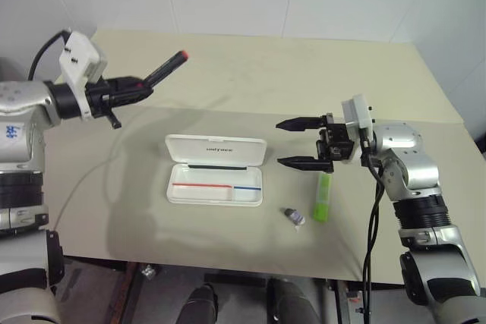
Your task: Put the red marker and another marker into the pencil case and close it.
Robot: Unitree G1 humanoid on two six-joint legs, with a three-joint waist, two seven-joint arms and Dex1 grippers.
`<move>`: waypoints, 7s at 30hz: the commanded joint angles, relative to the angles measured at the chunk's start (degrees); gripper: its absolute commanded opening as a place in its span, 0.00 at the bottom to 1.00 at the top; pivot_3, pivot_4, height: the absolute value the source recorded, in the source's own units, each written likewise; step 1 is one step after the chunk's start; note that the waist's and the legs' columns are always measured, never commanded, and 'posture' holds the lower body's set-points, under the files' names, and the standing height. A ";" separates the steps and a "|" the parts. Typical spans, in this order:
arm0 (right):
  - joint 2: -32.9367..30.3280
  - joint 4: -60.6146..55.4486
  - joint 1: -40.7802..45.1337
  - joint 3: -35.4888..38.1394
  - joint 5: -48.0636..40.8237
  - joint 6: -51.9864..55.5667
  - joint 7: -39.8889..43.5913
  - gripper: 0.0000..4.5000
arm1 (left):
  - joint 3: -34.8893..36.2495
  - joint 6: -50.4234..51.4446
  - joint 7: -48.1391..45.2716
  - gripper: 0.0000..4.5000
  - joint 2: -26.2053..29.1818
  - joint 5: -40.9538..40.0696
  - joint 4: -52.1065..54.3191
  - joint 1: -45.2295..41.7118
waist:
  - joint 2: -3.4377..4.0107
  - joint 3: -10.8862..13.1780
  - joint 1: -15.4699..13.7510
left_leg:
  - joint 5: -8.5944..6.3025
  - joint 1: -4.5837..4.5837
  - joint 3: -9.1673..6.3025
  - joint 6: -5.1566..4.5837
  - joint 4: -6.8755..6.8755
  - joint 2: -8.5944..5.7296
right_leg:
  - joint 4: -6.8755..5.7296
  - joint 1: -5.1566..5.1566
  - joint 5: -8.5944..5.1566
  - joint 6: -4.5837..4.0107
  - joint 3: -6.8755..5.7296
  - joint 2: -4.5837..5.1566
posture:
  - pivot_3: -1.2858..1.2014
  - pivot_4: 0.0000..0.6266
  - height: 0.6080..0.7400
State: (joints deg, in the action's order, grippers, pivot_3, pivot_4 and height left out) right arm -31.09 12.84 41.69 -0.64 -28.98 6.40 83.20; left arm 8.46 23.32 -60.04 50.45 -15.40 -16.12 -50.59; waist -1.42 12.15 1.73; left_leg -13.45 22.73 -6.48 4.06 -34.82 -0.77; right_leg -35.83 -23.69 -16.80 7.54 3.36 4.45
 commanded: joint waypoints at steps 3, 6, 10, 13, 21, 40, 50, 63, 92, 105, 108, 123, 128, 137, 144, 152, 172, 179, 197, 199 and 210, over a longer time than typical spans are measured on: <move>-4.65 4.22 -1.99 2.31 -0.27 -2.23 6.14 1.00 | -5.91 3.39 -2.98 0.13 -2.07 -1.49 8.50 -7.25 | -0.04 0.03 -0.15 | 0.00 0.04 0.00 -0.01 -0.10 -0.02 | -0.01 0.02 0.00 0.03 -0.01 0.00 | 0.52 0.24 1.00; -5.75 7.14 -1.89 2.09 1.17 -3.72 5.97 1.00 | -8.13 5.85 -4.24 0.13 -4.44 -3.21 12.44 -8.68 | -0.05 0.04 -0.05 | -0.02 0.08 0.01 -0.03 -0.21 -0.04 | 0.02 0.05 0.05 0.11 0.03 0.00 | 0.52 0.24 1.00; -5.30 7.78 -2.02 2.37 1.68 -4.62 4.25 1.00 | -10.26 12.33 -4.34 0.13 -8.30 -7.41 19.59 -7.28 | -0.05 0.06 0.61 | -0.01 0.07 0.03 -0.03 -0.22 0.01 | -0.03 0.03 0.05 0.11 0.06 -0.04 | 0.52 0.24 1.00; -4.83 7.07 -2.82 2.54 1.49 -4.87 3.58 1.00 | -12.73 15.85 -4.46 0.13 -9.66 -8.97 23.69 -3.54 | -0.04 0.06 1.15 | -0.01 0.07 0.03 -0.02 -0.21 0.04 | -0.04 0.02 0.04 0.10 0.07 -0.06 | 0.52 0.24 1.00; -6.75 7.68 -4.01 3.52 2.56 -5.63 2.82 1.00 | -23.01 19.84 -1.43 0.13 -7.76 -2.77 28.38 4.98 | -0.04 0.06 1.19 | -0.01 0.06 0.03 -0.03 -0.32 -0.01 | -0.07 0.06 0.05 0.11 0.12 -0.05 | 0.52 0.24 1.00; -6.60 3.34 -7.69 3.82 2.50 -3.64 -1.05 1.00 | -25.93 15.02 0.82 0.13 -2.77 8.11 26.17 10.38 | -0.05 0.07 0.38 | -0.01 0.03 0.03 -0.03 -0.32 -0.01 | -0.06 0.08 0.05 0.10 0.12 -0.04 | 0.52 0.24 1.00; -6.42 4.48 -6.62 3.51 3.04 -3.87 -1.35 1.00 | -23.90 16.60 -0.99 0.29 -2.75 6.05 27.58 11.44 | -0.05 0.06 0.02 | -0.01 0.03 0.03 -0.03 -0.33 -0.01 | -0.08 0.09 0.05 0.10 0.12 -0.04 | 0.52 0.24 1.00; -6.93 4.09 -7.02 3.43 3.43 -3.35 -1.17 1.00 | -22.54 15.33 -1.59 1.00 -2.77 5.17 30.38 13.34 | -0.05 0.06 0.07 | -0.01 0.02 0.03 -0.03 -0.33 -0.01 | -0.11 0.09 0.05 0.10 0.12 -0.04 | 0.52 0.24 1.00; -17.90 -13.26 -16.46 1.50 11.55 23.78 -15.66 1.00 | -0.68 2.97 -6.74 1.00 -14.54 -23.13 38.79 32.55 | -0.03 0.05 -0.17 | 0.02 -0.33 0.16 -0.06 -0.45 0.02 | -0.10 0.41 0.08 0.00 0.18 -0.02 | 0.52 0.24 1.00; -16.01 -33.27 -19.88 2.89 6.38 55.95 -35.31 1.00 | 3.52 -7.88 -20.95 1.00 -7.39 -23.06 25.60 32.60 | -0.05 0.04 -0.22 | 0.02 -0.31 0.19 -0.08 -0.44 0.03 | 0.03 0.40 -0.11 -0.40 0.22 -0.02 | 0.52 0.24 1.00; -14.96 -36.12 -20.62 3.25 5.59 60.23 -38.75 1.00 | 3.88 -9.20 -24.06 1.00 -6.29 -23.40 22.80 32.32 | -0.06 0.04 -0.20 | 0.02 -0.31 0.19 -0.09 -0.40 0.05 | 0.06 0.41 -0.11 -0.38 0.20 -0.02 | 0.52 0.24 1.00; -10.68 -40.38 -23.49 4.63 4.59 67.05 -49.19 1.00 | 1.78 -12.44 -23.69 1.00 -7.09 -21.09 18.57 29.10 | -0.12 0.00 -0.13 | 0.01 -0.32 0.20 -0.11 -0.34 0.09 | 0.13 0.43 -0.09 -0.37 0.19 -0.04 | 0.52 0.24 1.00; -11.29 -42.01 -21.93 3.70 3.89 66.25 -48.49 1.00 | 1.23 -12.73 -23.20 1.00 -7.56 -20.68 18.32 28.51 | -0.12 0.00 -0.05 | 0.01 -0.32 0.20 -0.11 -0.34 0.12 | 0.15 0.43 -0.08 -0.39 0.19 -0.07 | 0.52 0.24 1.00; -12.66 -43.50 -14.22 3.22 0.48 70.05 -48.27 1.00 | 0.86 -13.56 -22.85 1.00 -7.86 -20.10 17.34 27.66 | -0.11 0.01 -0.15 | 0.01 -0.29 0.20 -0.11 -0.25 0.15 | 0.19 0.36 0.05 -0.15 0.18 -0.09 | 0.52 0.24 1.00; -12.05 -45.12 -14.74 2.96 0.21 74.98 -51.36 1.00 | 1.00 -13.69 -22.97 1.00 -8.04 -20.35 17.36 27.85 | -0.11 0.01 -0.20 | -0.02 -0.15 0.20 -0.14 -0.20 0.14 | 0.24 0.27 0.07 -0.10 0.16 -0.07 | 0.52 0.24 1.00; -8.29 -47.97 -15.14 3.95 0.35 81.71 -55.82 1.00 | 1.06 -14.08 -22.85 1.00 -8.20 -20.41 17.00 27.72 | -0.11 0.01 -0.13 | -0.02 -0.13 0.19 -0.15 -0.20 0.15 | 0.24 0.23 0.05 -0.13 0.15 -0.08 | 0.52 0.24 1.00; 1.34 -41.91 -11.70 -0.57 6.67 86.10 -70.46 1.00 | 1.82 -13.91 -21.31 1.00 -8.46 -20.75 18.80 29.21 | -0.11 0.00 -0.05 | -0.02 -0.13 0.19 -0.15 -0.19 0.15 | 0.27 0.23 0.03 -0.22 0.15 -0.07 | 0.52 0.24 1.00; 2.44 -37.94 -8.42 -1.54 6.81 86.10 -72.66 0.86 | 2.25 -13.89 -20.69 1.00 -8.39 -21.13 19.78 30.26 | -0.14 -0.01 0.04 | 0.09 -0.22 0.22 -0.24 -0.21 0.20 | 0.30 0.29 -0.14 -0.98 0.20 -0.12 | 0.52 0.24 1.00; -5.56 -37.40 -5.63 -6.52 4.41 73.12 -60.72 0.41 | 3.49 -13.99 -20.32 1.00 -8.04 -21.20 19.86 30.96 | -0.15 -0.02 -0.10 | 0.14 -0.08 0.25 -0.29 -0.19 0.19 | 0.53 0.28 -0.08 -0.97 0.18 -0.08 | 0.52 0.24 1.00; -7.26 -37.82 -4.57 -7.47 3.75 69.90 -57.28 0.41 | 4.02 -13.67 -20.13 1.00 -7.98 -21.61 20.02 31.30 | -0.12 0.00 0.15 | 0.14 0.06 0.25 -0.29 -0.17 0.20 | 0.52 0.12 0.03 -0.73 0.17 -0.10 | 0.52 0.24 1.00; -18.75 -38.75 9.51 -21.92 2.22 65.15 -37.40 0.41 | 7.29 -14.74 -18.70 1.00 -7.47 -21.11 18.54 33.74 | -0.04 0.05 0.10 | -0.03 0.36 0.25 -0.13 -0.11 0.43 | 0.62 -0.17 0.28 -0.19 0.05 -0.27 | 0.52 0.24 1.00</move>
State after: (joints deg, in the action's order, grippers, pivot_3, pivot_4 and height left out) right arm -49.20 -23.92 49.68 -22.40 -25.53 72.48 43.01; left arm 13.62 9.33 -79.23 41.99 -35.89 1.58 -17.30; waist -1.46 12.20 1.83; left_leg -13.48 23.09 -6.22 3.92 -34.93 -0.34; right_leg -35.19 -23.87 -16.51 7.35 3.42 4.18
